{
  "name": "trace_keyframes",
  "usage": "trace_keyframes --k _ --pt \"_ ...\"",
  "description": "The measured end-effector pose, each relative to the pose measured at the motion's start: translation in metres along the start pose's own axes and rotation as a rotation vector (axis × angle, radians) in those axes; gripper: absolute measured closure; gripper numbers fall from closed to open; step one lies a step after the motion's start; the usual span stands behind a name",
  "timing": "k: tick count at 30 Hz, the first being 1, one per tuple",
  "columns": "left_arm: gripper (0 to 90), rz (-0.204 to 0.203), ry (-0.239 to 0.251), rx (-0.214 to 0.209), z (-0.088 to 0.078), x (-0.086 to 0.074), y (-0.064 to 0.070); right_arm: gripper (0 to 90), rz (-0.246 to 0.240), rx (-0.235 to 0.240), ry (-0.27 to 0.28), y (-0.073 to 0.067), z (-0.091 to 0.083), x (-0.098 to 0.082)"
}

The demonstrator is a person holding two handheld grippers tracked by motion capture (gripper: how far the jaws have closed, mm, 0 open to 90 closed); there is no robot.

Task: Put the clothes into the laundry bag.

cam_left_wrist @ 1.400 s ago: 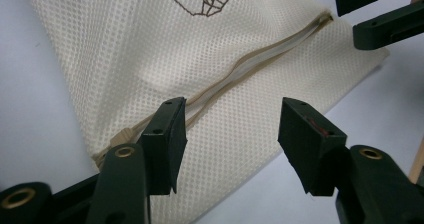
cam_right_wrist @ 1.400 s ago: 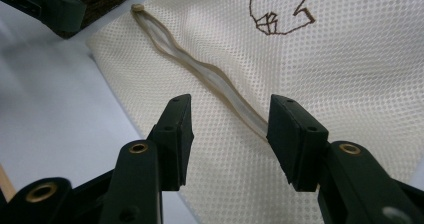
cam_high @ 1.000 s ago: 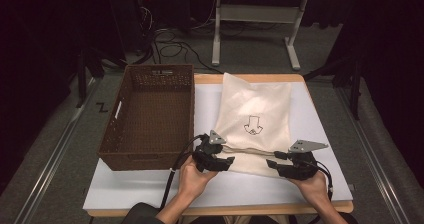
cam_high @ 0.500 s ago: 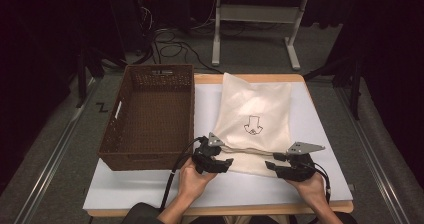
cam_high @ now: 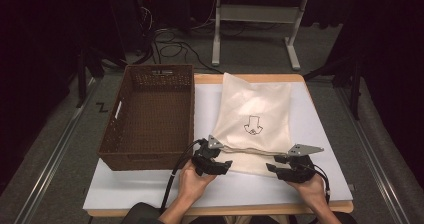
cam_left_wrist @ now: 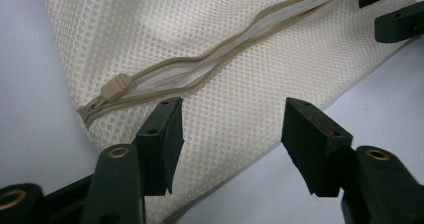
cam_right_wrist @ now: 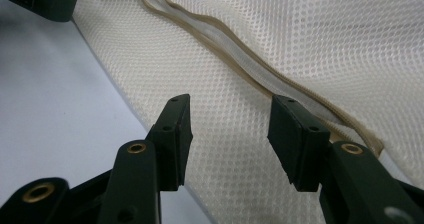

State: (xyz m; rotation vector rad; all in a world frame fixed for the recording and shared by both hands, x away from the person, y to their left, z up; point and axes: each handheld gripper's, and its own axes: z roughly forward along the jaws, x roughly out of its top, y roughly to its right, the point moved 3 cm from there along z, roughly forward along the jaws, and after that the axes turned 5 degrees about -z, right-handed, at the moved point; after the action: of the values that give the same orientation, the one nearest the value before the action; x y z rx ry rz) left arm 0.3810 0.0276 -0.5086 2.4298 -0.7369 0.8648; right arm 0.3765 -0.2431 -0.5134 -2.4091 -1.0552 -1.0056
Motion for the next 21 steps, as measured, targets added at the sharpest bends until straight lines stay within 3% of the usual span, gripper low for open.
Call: trace_keyframes --k 10,19,21 --pt "41.7 -0.016 0.024 0.009 -0.0032 -0.0034 -0.0060 51.8 0.005 -0.008 -0.006 -0.0015 0.0015 -0.0046" --pt "40.7 -0.010 0.007 0.014 0.0009 -0.0068 -0.0028 51.4 -0.001 -0.011 -0.014 -0.0037 0.0022 -0.0099" --pt "40.7 -0.027 0.002 -0.006 0.0008 -0.0075 -0.0024 51.1 0.004 -0.005 -0.011 -0.0047 0.0027 -0.0105"
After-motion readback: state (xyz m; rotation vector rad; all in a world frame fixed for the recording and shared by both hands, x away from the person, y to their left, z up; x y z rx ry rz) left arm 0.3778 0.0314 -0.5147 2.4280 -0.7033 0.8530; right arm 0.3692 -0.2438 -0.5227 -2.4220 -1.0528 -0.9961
